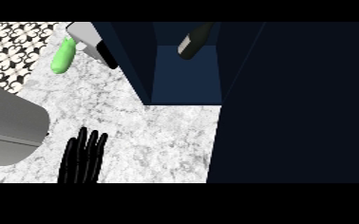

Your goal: Pick up the wine, place it into the cabinet and close the cabinet

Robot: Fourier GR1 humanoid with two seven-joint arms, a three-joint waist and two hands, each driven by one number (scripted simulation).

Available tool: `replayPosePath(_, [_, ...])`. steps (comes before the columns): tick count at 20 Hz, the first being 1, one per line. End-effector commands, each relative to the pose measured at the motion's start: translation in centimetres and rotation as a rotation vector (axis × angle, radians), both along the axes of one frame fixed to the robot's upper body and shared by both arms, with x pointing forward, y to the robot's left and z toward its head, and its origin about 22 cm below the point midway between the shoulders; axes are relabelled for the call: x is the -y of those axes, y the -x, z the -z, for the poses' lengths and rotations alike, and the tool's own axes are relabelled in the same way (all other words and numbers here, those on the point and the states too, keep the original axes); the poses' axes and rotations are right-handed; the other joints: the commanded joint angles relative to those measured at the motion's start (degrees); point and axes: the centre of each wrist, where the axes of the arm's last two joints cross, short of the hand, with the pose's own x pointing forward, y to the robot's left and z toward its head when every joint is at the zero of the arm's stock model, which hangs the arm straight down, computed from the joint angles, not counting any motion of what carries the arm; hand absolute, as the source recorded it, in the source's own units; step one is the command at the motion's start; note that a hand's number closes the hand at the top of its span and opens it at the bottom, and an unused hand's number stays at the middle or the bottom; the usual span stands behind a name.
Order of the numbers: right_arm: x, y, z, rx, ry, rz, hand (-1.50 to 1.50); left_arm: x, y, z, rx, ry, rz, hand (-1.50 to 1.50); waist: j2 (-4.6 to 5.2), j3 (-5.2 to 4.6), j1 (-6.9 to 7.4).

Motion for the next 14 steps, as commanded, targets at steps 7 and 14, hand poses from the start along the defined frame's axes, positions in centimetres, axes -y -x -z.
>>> replayPosePath(7, [-2.4, 3.9, -1.1, -0.104, -0.102, -0.234, 1.5, -5.6, 0.6, -1.4, 0.037, 0.014, -0.049, -1.5, -0.17, -0.08, 0.47])
replayPosePath(14, [-5.4, 5.2, -1.7, -0.037, -0.062, -0.388, 1.5, -8.8, -0.5, -3.6, 0.035, 0.009, -0.072, -1.5, -0.11, -0.05, 0.14])
